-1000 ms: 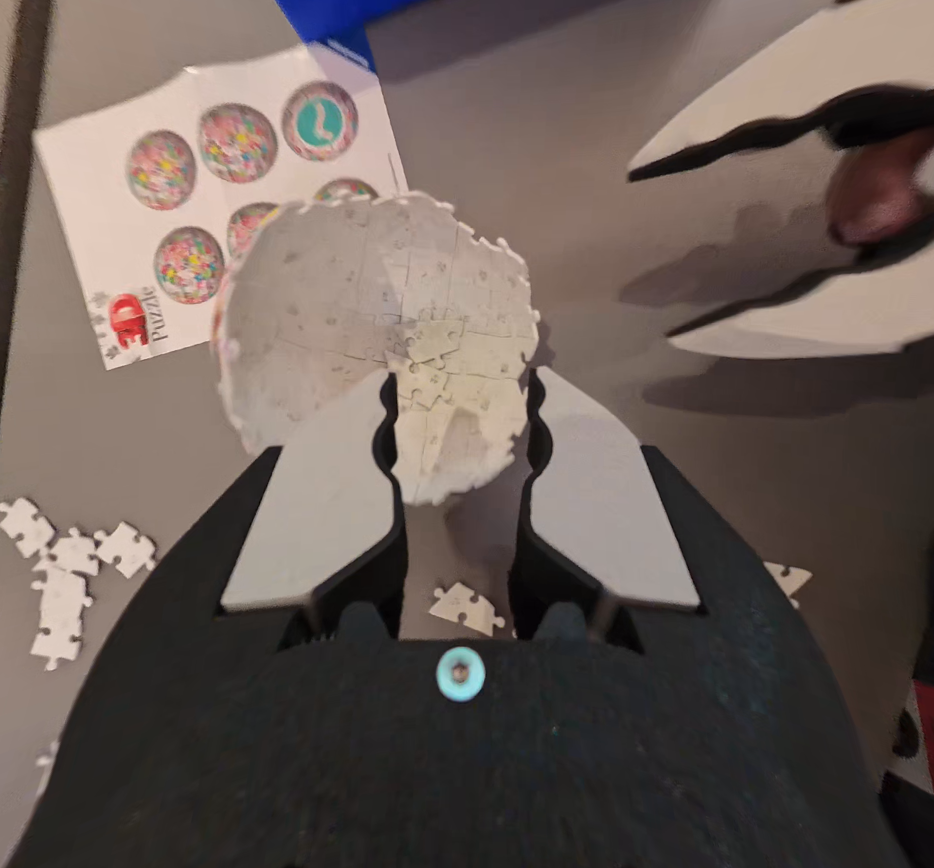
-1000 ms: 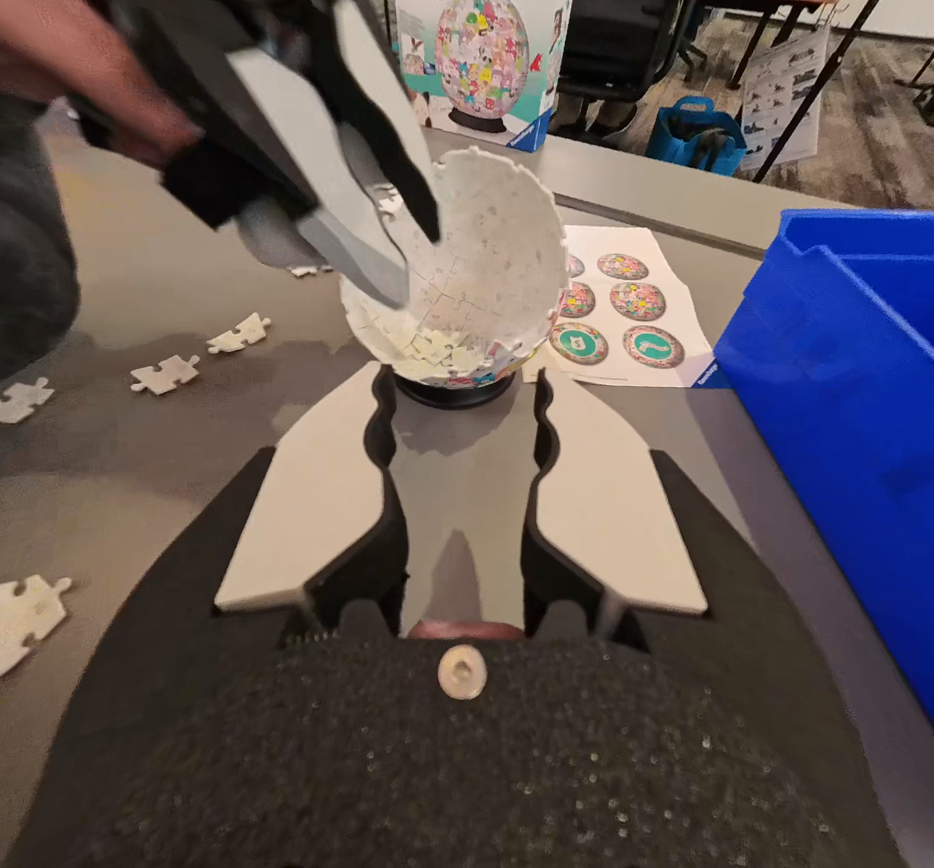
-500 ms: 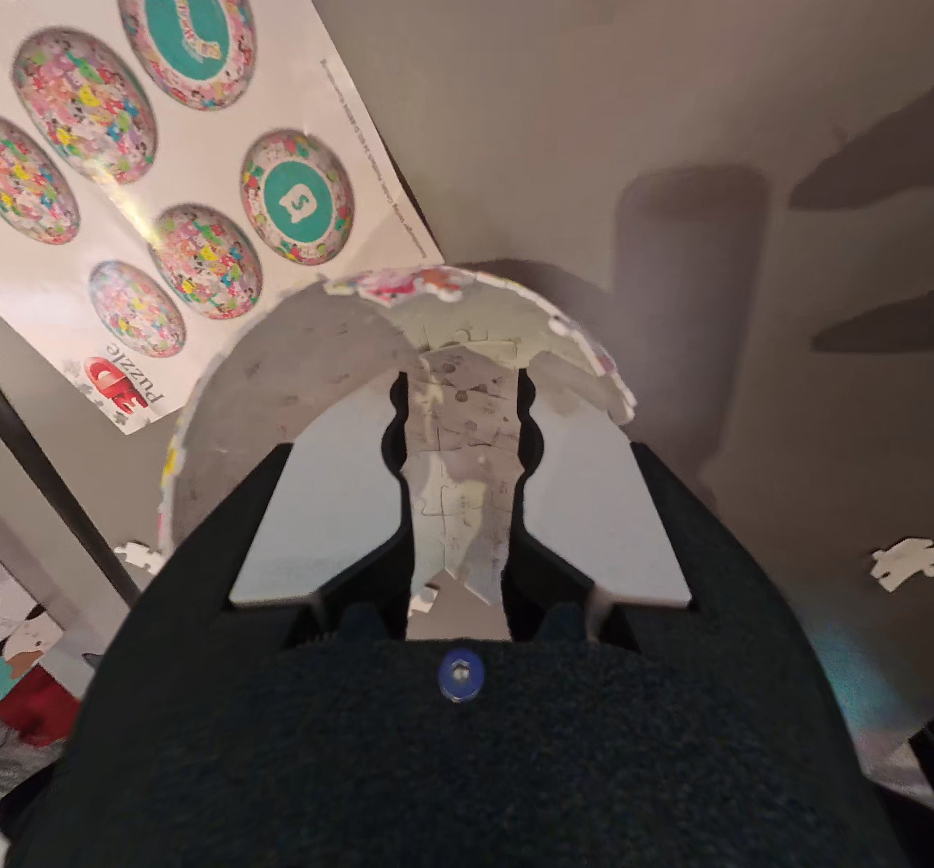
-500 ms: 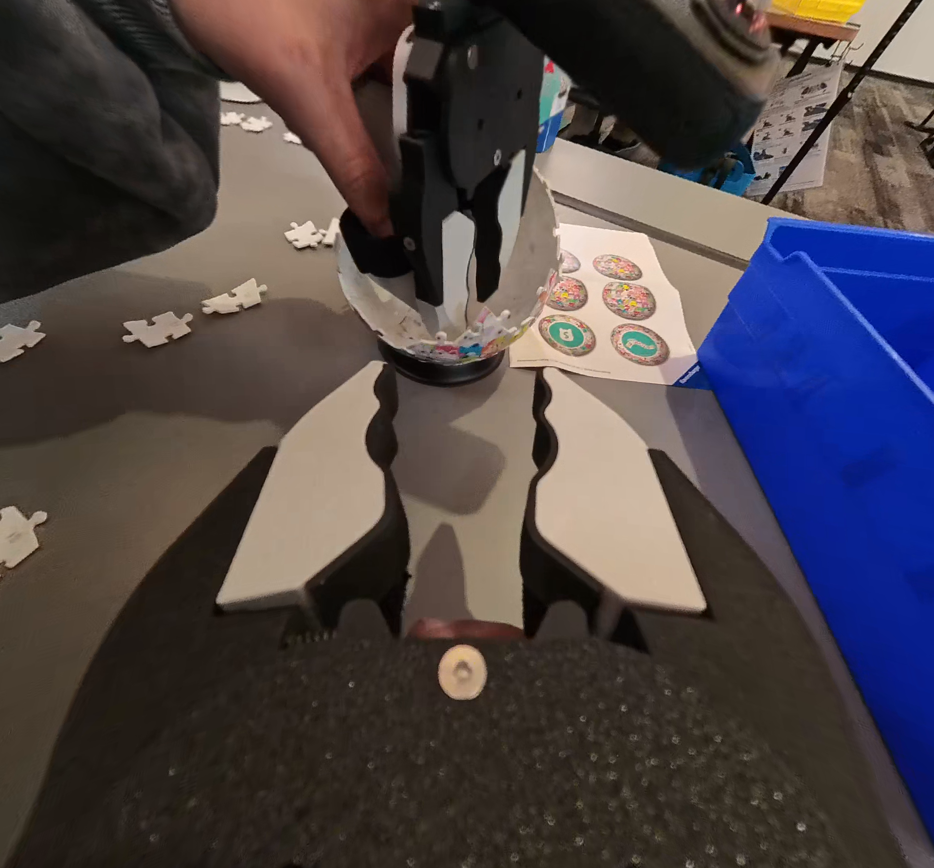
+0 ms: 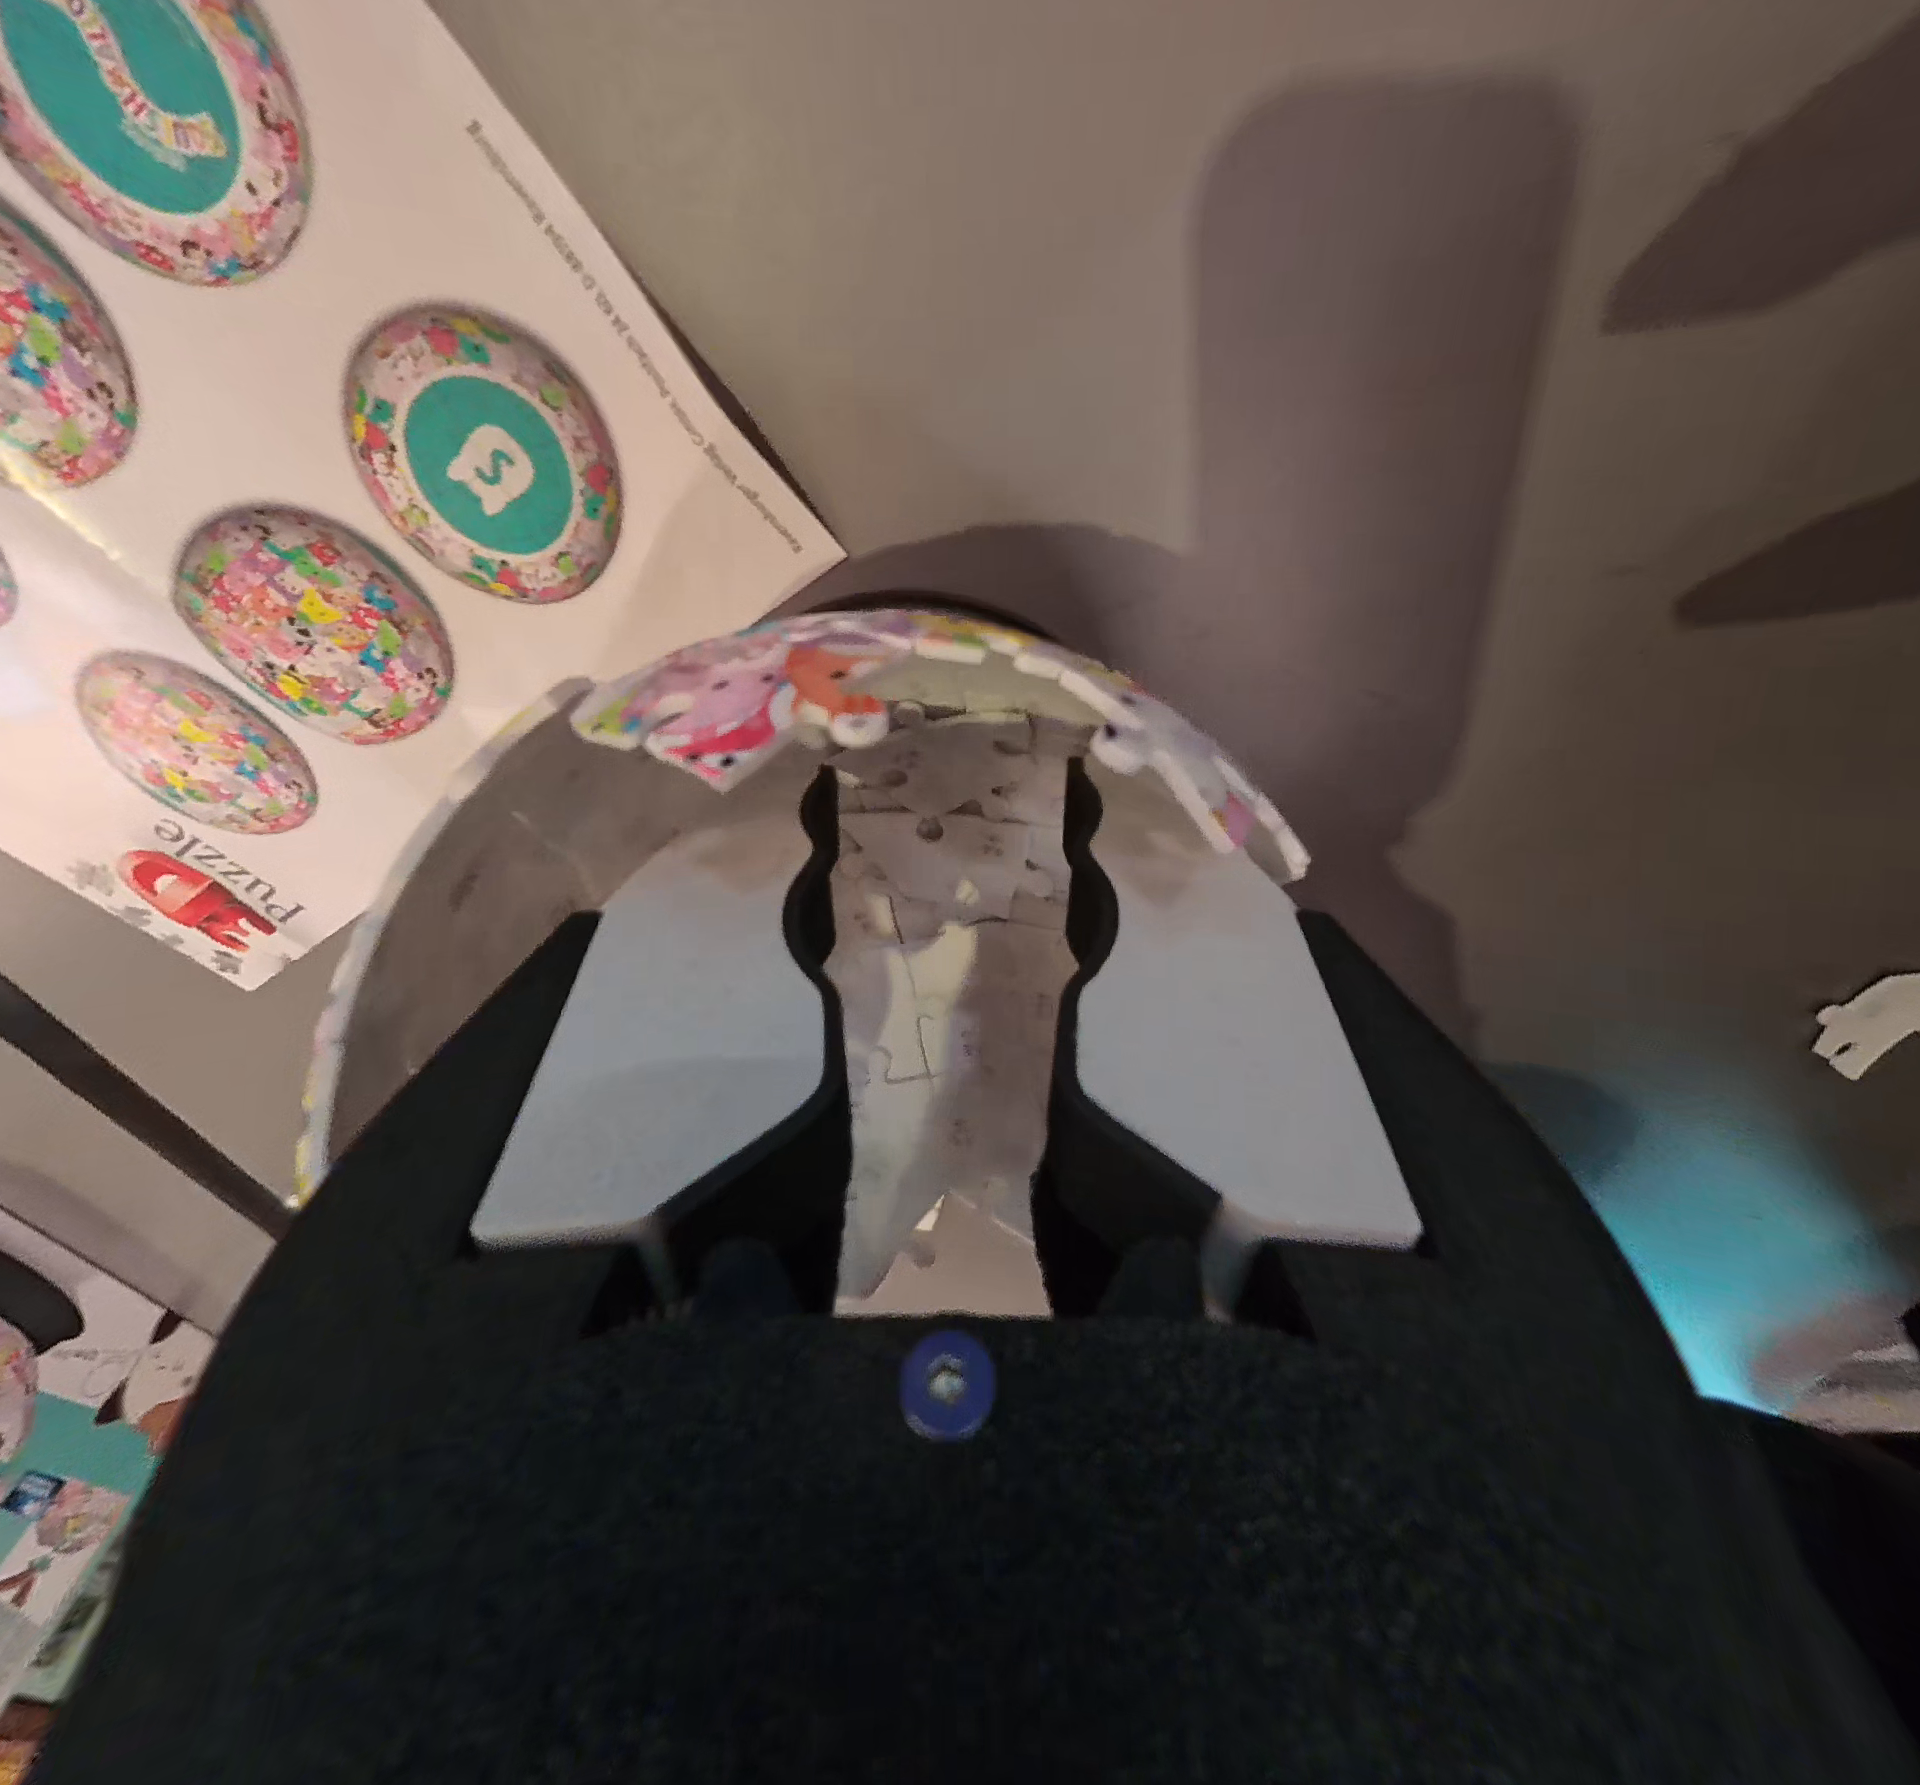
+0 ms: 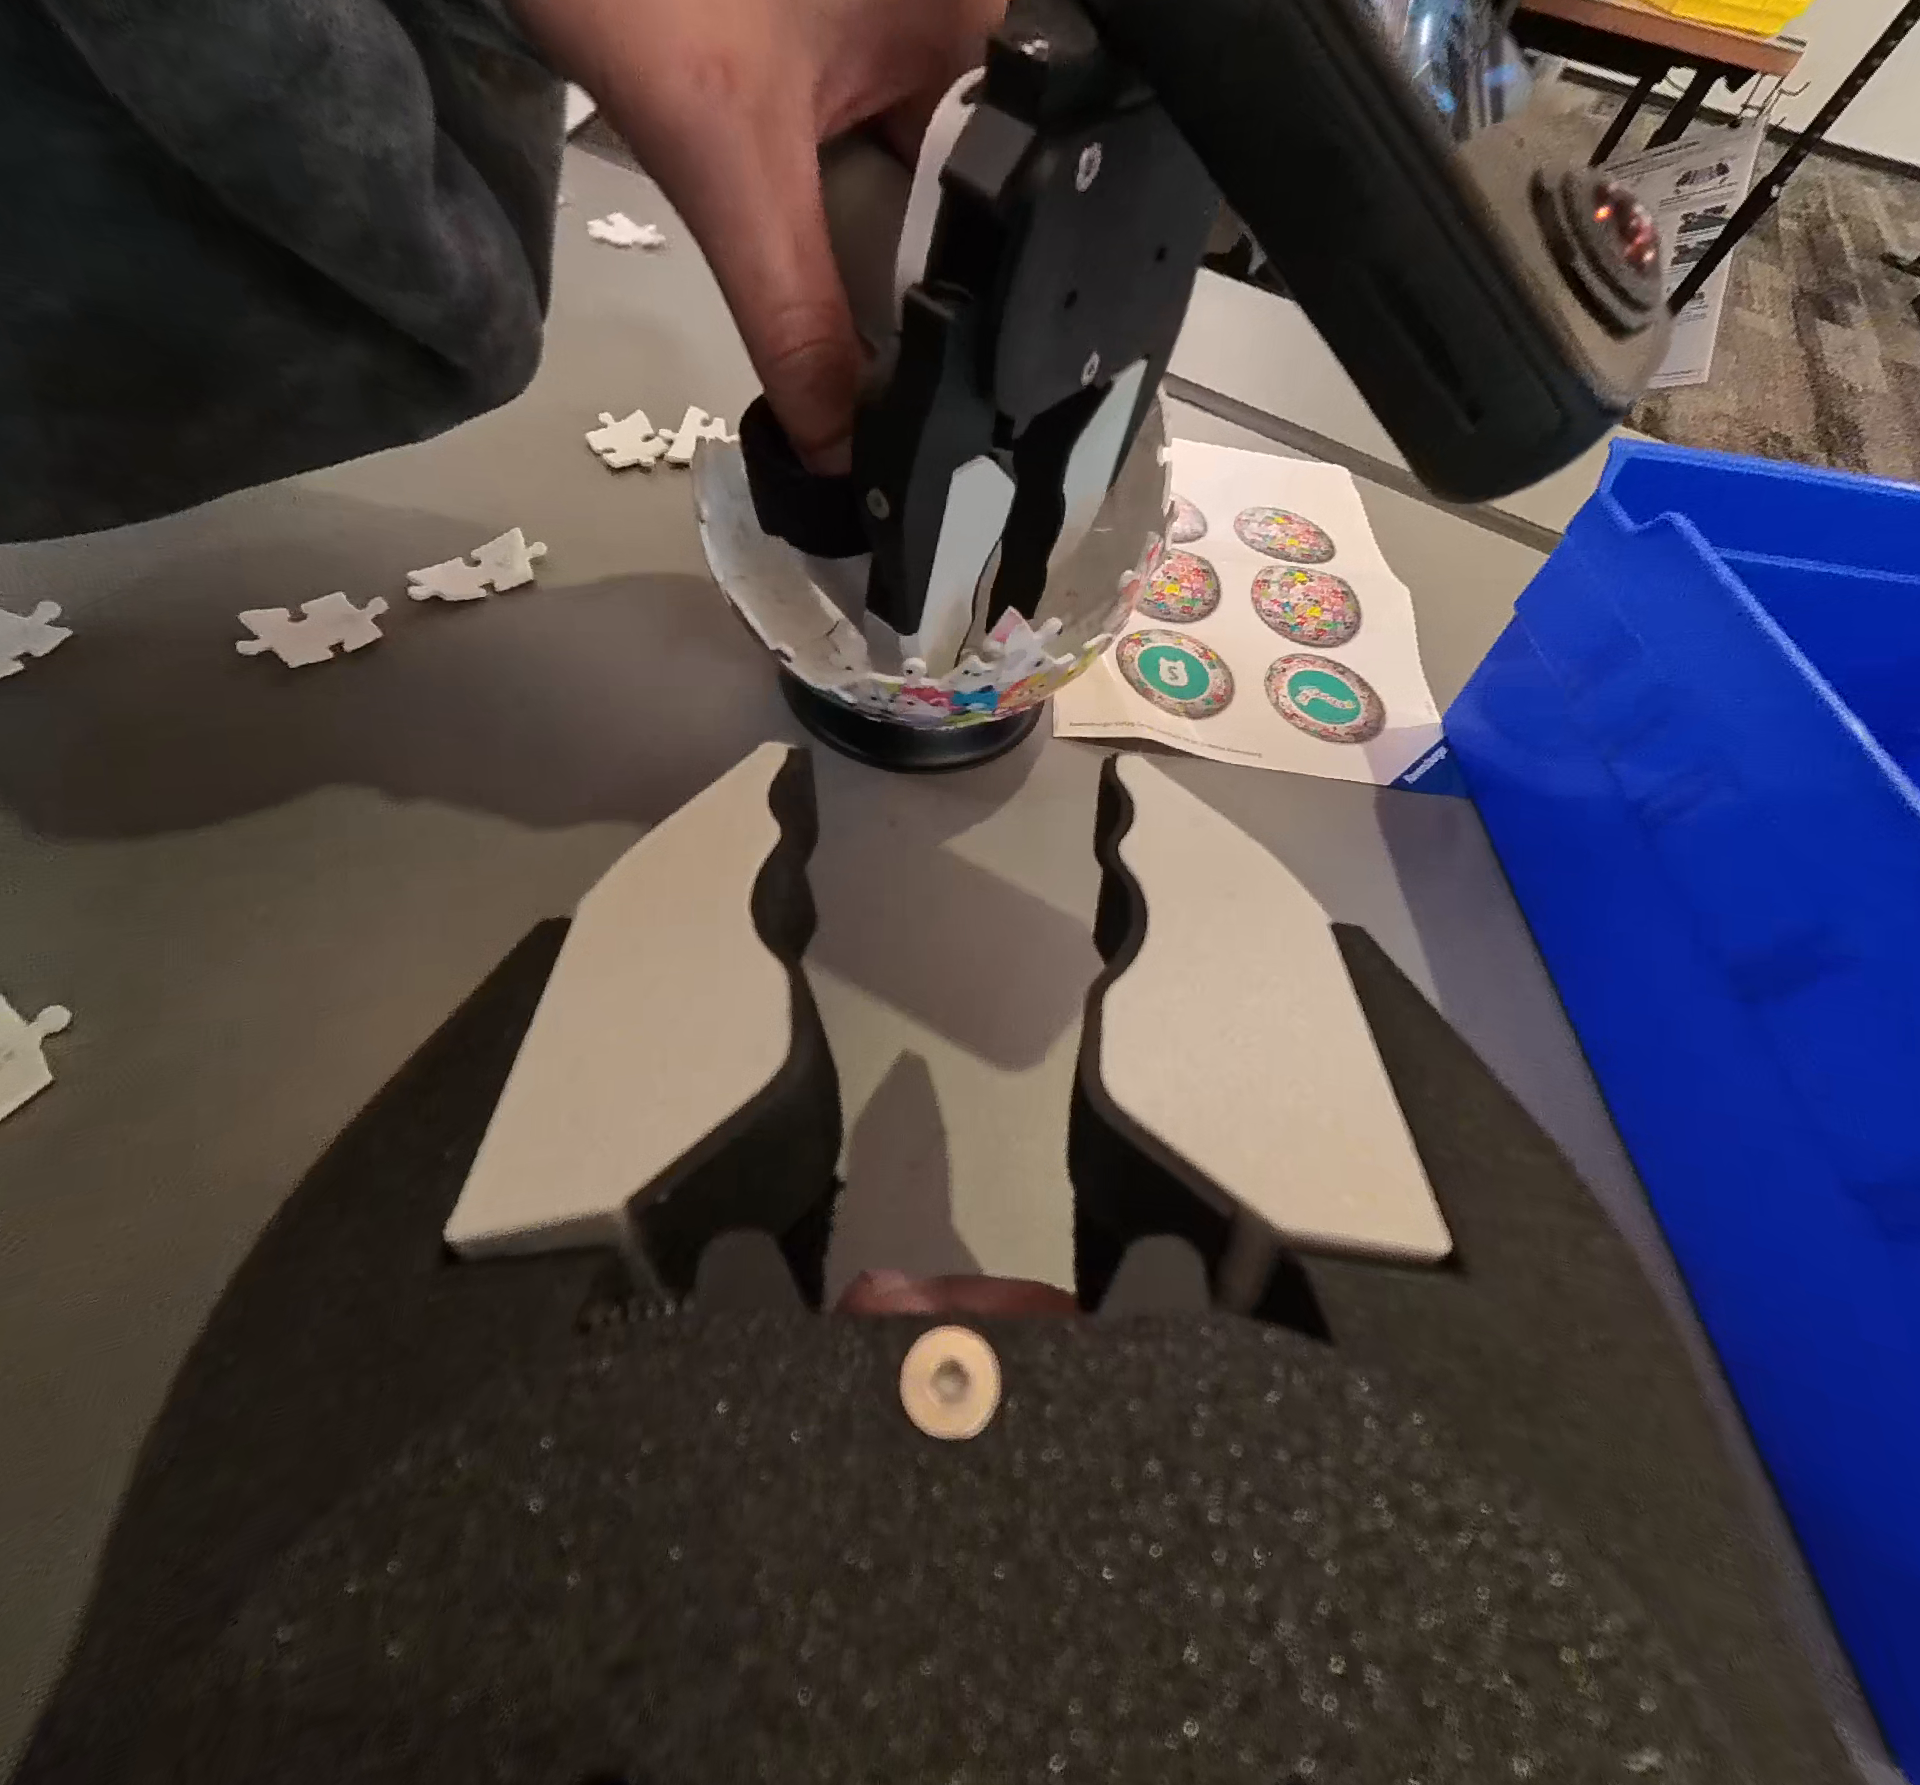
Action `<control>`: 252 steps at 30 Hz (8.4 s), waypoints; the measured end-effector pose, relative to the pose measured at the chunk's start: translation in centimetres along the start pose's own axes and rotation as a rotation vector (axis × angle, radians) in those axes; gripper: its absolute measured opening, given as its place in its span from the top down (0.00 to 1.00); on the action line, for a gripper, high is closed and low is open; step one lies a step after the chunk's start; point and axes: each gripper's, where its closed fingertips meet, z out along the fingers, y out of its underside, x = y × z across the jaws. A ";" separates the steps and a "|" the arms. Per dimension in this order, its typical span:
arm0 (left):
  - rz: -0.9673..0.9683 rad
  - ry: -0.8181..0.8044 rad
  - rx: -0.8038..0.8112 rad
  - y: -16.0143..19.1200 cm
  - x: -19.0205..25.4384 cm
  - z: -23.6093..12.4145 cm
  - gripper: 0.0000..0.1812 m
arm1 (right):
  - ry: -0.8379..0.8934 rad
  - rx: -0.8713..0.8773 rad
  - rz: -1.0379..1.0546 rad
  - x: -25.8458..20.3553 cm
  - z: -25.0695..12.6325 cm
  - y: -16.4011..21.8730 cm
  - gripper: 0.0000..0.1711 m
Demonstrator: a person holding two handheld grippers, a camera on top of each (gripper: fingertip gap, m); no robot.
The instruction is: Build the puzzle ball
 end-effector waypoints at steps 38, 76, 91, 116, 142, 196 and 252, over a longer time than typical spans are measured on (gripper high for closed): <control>0.156 0.021 -0.088 0.5 -0.1 0.8 0.86 | -0.018 -0.052 -0.087 -0.9 0.5 1.0 0.70; 0.154 -0.031 -0.053 0.4 -0.4 0.1 0.84 | -0.030 -0.072 -0.113 -1.3 0.6 1.3 0.70; 0.166 -0.110 -0.106 0.5 -1.3 1.0 0.86 | -0.035 -0.081 -0.124 -1.5 0.7 1.5 0.69; 0.113 -0.120 -0.062 0.9 -1.9 -0.2 0.85 | -0.037 -0.085 -0.128 -1.6 0.8 1.6 0.69; 0.110 -0.186 -0.165 1.5 -2.4 1.3 0.83 | -0.041 -0.090 -0.137 -1.8 0.7 1.7 0.69; 0.075 0.108 -0.116 1.5 -0.1 0.9 0.79 | -0.041 -0.061 -0.111 -1.7 0.5 1.1 0.69; 0.094 0.057 -0.165 2.5 -0.1 0.0 0.87 | -0.043 -0.060 -0.108 -1.5 0.3 1.1 0.69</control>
